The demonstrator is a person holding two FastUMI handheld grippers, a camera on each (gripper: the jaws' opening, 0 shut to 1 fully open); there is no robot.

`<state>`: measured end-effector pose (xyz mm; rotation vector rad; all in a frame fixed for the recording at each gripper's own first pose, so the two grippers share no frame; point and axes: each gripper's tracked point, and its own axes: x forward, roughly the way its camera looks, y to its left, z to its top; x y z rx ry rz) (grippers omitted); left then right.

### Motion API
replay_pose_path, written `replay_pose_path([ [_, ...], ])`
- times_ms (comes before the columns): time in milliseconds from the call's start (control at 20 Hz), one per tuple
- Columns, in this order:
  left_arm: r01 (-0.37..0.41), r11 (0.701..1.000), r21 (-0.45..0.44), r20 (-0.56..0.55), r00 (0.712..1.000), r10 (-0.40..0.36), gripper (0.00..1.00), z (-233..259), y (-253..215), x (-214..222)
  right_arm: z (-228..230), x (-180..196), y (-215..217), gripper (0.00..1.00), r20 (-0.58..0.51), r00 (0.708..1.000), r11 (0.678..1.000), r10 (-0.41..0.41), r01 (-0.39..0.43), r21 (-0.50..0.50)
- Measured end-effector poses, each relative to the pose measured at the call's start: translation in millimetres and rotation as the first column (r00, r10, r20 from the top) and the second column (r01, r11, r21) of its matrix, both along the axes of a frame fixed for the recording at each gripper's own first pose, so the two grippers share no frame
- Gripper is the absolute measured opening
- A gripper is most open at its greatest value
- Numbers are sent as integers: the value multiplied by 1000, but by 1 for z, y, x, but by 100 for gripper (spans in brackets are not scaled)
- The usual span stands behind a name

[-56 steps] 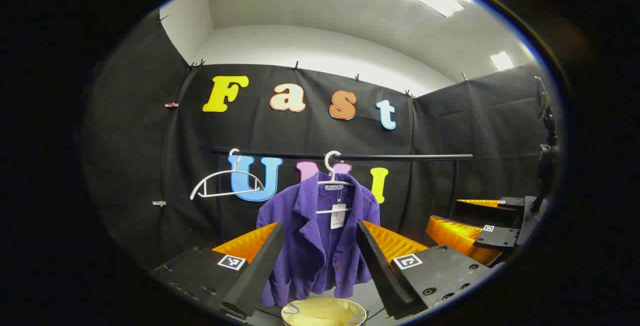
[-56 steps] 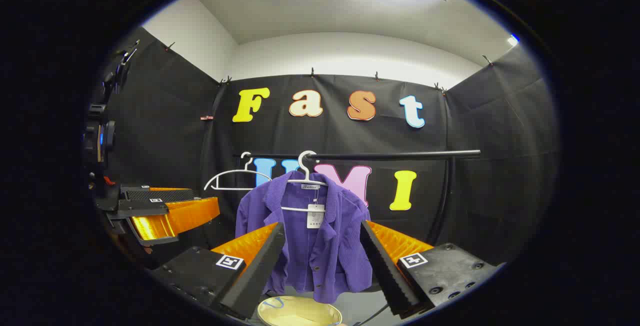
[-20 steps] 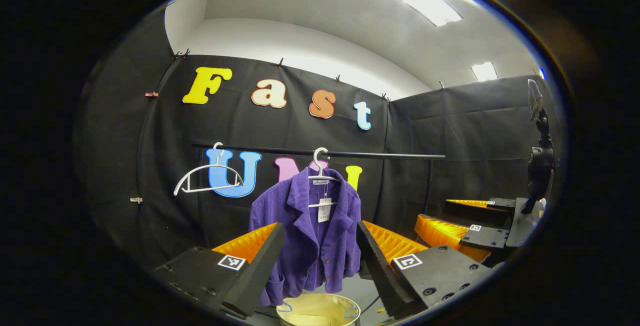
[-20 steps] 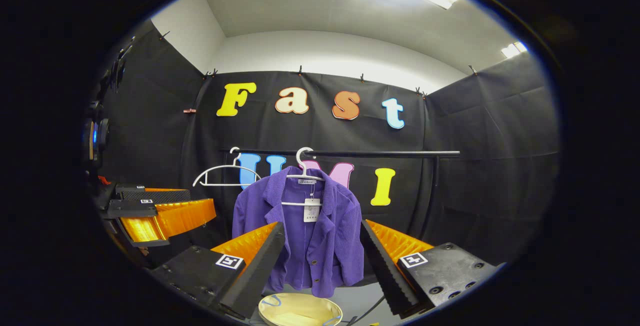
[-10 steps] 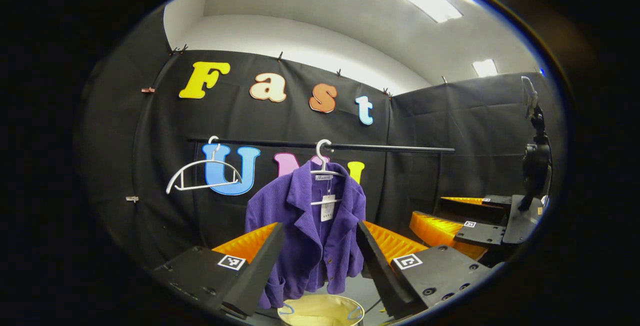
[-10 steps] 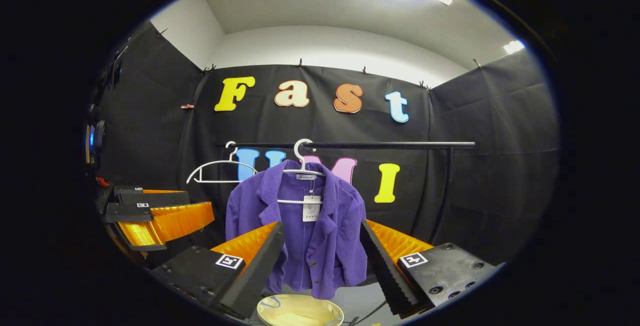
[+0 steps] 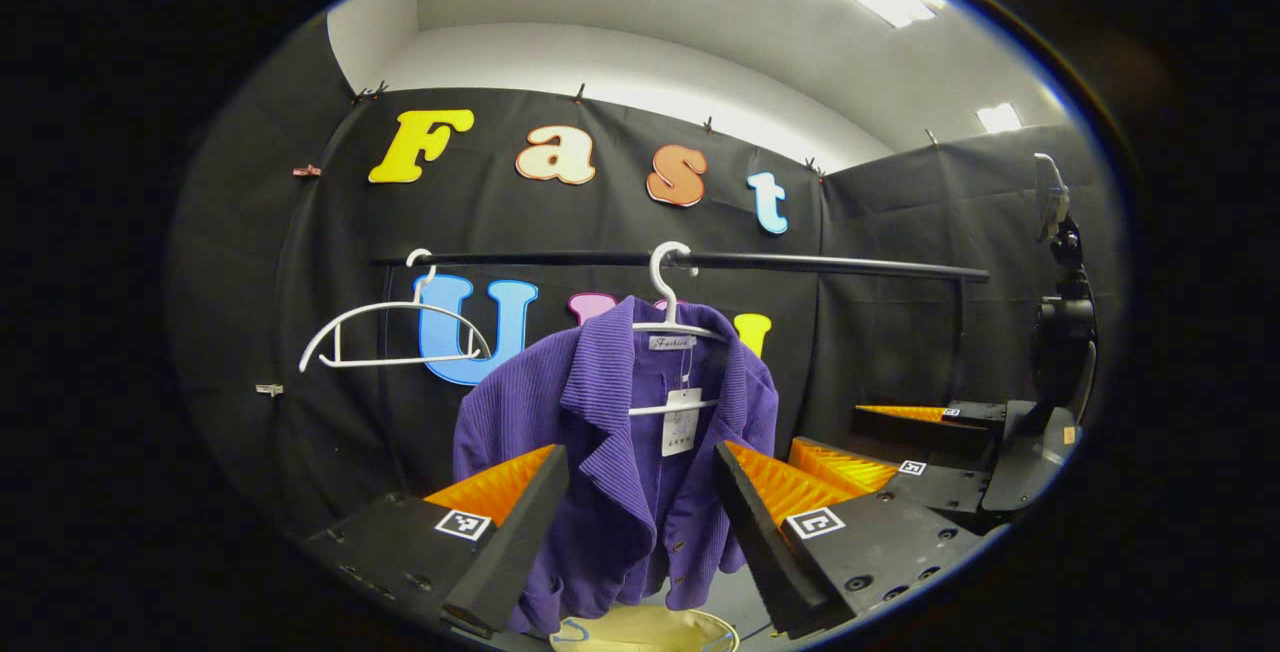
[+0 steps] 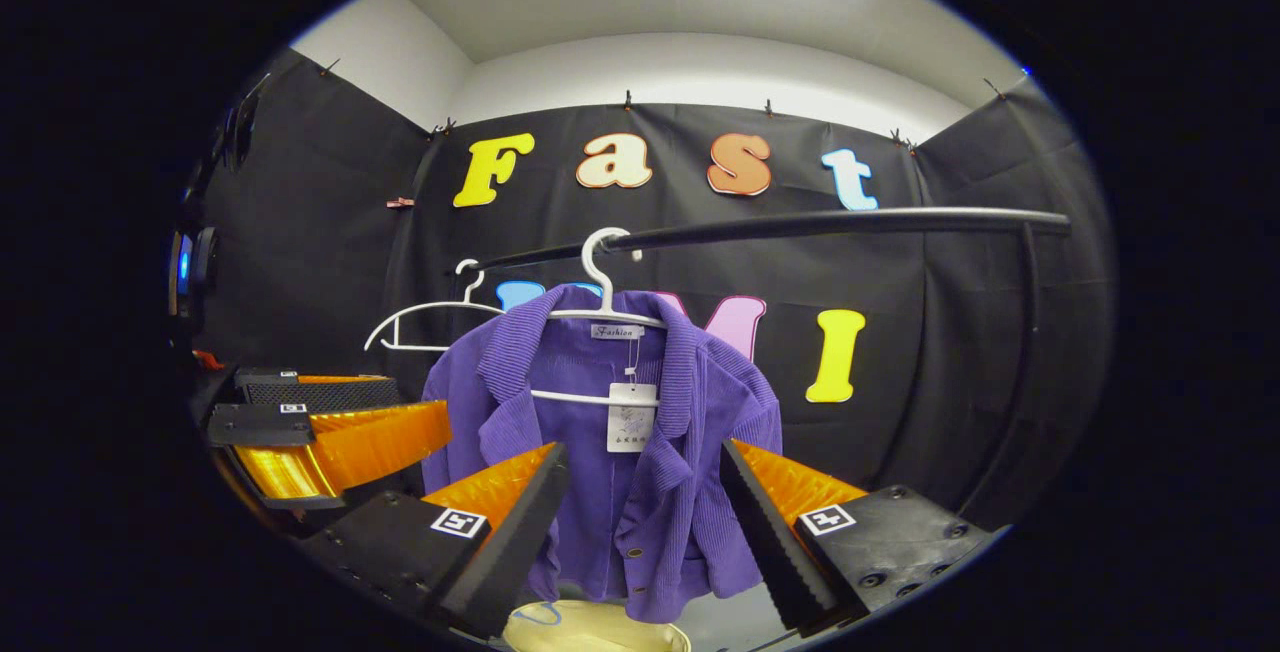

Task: Grasp the clothes on the hanger with both hands and then place them into the laundry hamper below.

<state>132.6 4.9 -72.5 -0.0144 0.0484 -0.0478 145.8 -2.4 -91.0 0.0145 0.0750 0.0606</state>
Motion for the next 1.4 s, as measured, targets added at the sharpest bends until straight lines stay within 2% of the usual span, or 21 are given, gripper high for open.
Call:
replay_pose_path([
  [350,-138,990,6,17,990,138,92,-18,8,51,-39,59,-10,97,-40,996,996,83,-82,43],
  [700,-235,972,21,-42,971,235,91,-54,19,89,-68,107,-9,97,-67,986,985,150,-144,94],
  [1100,-342,939,45,-87,935,345,92,-78,45,115,-90,139,-6,97,-88,975,972,205,-192,135],
  [1300,-400,916,40,-76,913,402,91,-83,64,124,-100,150,-13,97,-102,976,976,192,-179,121],
  [1350,-404,914,34,-81,910,406,90,-84,66,129,-105,153,-13,85,-117,973,975,197,-182,130],
  [1400,-385,922,24,-92,918,386,84,-88,63,136,-111,155,-14,83,-138,971,974,197,-178,139],
])
